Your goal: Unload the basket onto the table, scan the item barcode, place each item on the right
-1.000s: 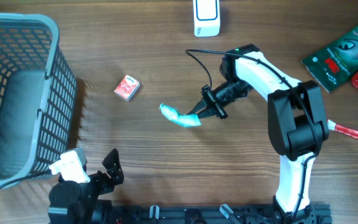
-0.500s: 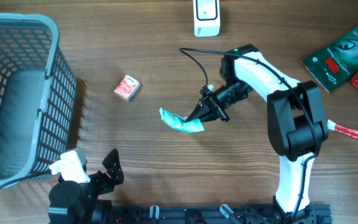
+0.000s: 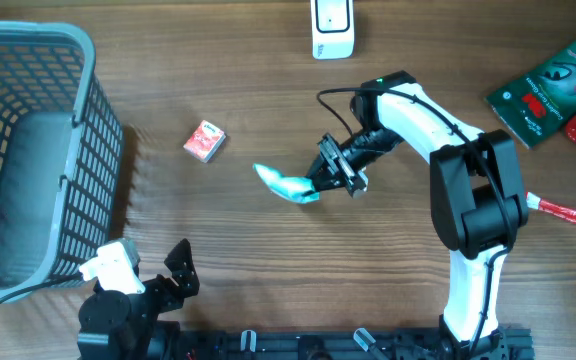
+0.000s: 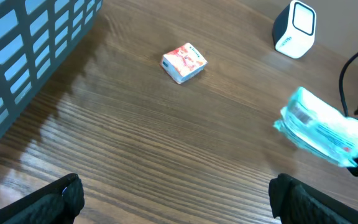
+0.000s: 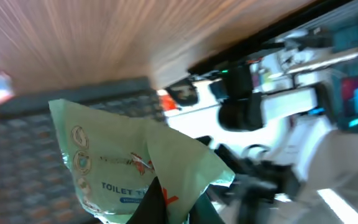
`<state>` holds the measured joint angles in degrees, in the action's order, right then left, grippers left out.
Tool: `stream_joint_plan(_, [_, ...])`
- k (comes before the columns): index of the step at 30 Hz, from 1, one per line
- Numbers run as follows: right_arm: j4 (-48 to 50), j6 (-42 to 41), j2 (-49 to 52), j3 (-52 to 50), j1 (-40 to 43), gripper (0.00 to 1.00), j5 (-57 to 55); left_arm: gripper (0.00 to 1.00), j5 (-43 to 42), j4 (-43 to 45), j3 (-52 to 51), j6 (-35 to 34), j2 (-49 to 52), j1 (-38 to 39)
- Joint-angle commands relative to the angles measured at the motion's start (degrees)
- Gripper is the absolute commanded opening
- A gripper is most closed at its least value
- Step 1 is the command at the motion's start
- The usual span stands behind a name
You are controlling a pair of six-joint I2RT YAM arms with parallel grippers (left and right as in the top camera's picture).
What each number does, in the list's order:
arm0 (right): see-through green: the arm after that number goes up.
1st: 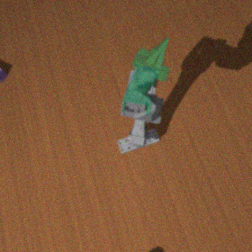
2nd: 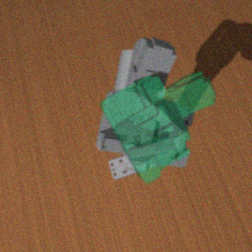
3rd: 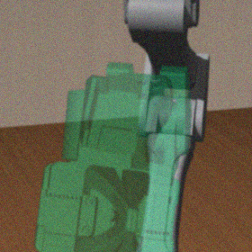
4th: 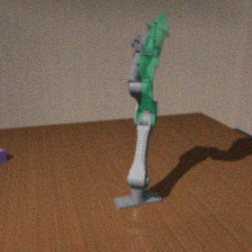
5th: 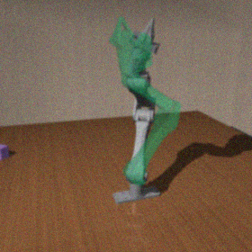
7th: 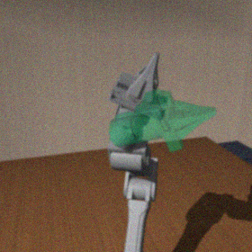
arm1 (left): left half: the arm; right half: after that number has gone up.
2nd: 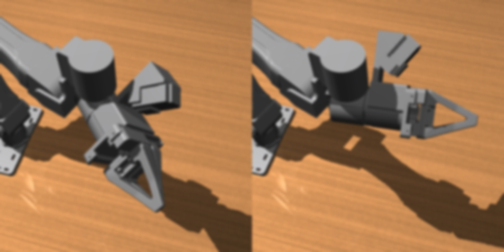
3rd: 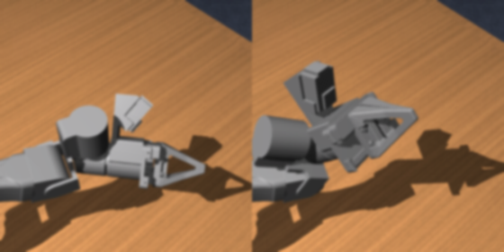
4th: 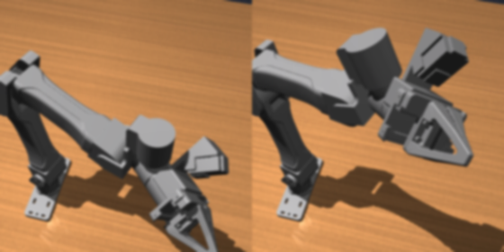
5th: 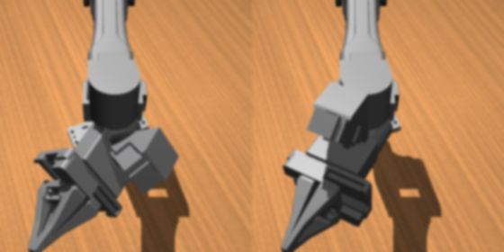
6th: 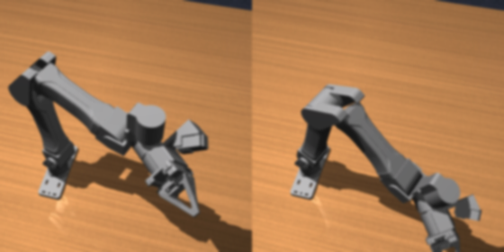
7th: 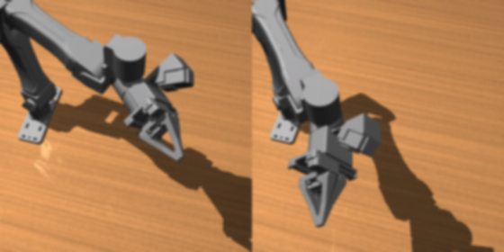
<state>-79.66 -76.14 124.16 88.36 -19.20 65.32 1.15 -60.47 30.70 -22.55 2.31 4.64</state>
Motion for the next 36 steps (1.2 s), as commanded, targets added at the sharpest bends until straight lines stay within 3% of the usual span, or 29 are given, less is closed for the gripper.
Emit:
stream_joint_plan(1, [3.45,-19.28,-1.64,0.13,-0.04,0.05,3.45,1.0,-0.24,0.09,-0.07,1.14,-0.24,-0.37])
stream_joint_plan(7, [4.85,-19.76,-1.64,0.13,-0.04,0.05,3.65,1.0,-0.24,0.09,-0.07,1.14,-0.24,-0.37])
stream_joint_plan(17, [2.62,-13.42,-1.64,0.13,0.22,0.05,-1.51,1.0,-0.24,0.09,-0.07,1.14,-0.24,-0.37])
stream_joint_plan(22, [0.42,7.85,-1.64,0.13,3.74,0.04,-9.86,1.0,-0.24,0.09,-0.07,1.14,-0.24,-0.37])
stream_joint_plan(27, [-9.64,33.14,-1.66,0.15,9.75,0.04,-25.53,1.0,-0.24,0.09,-0.07,1.14,-0.24,-0.37])
stream_joint_plan(30, [-12.74,39.28,-1.97,0.15,14.34,0.04,-37.99,1.0,-0.24,0.09,-0.07,1.14,-0.24,-0.37])
stream_joint_plan(32, [-12.74,44.7,-2.69,0.13,15.98,0.04,-39.52,1.0,-0.24,0.09,-0.07,1.14,-0.24,-0.37])
stream_joint_plan(36, [-12.7,43.52,-4.2,0.33,17.2,0.04,-42.29,1.0,-0.24,0.09,-0.07,1.14,-0.24,-0.37])
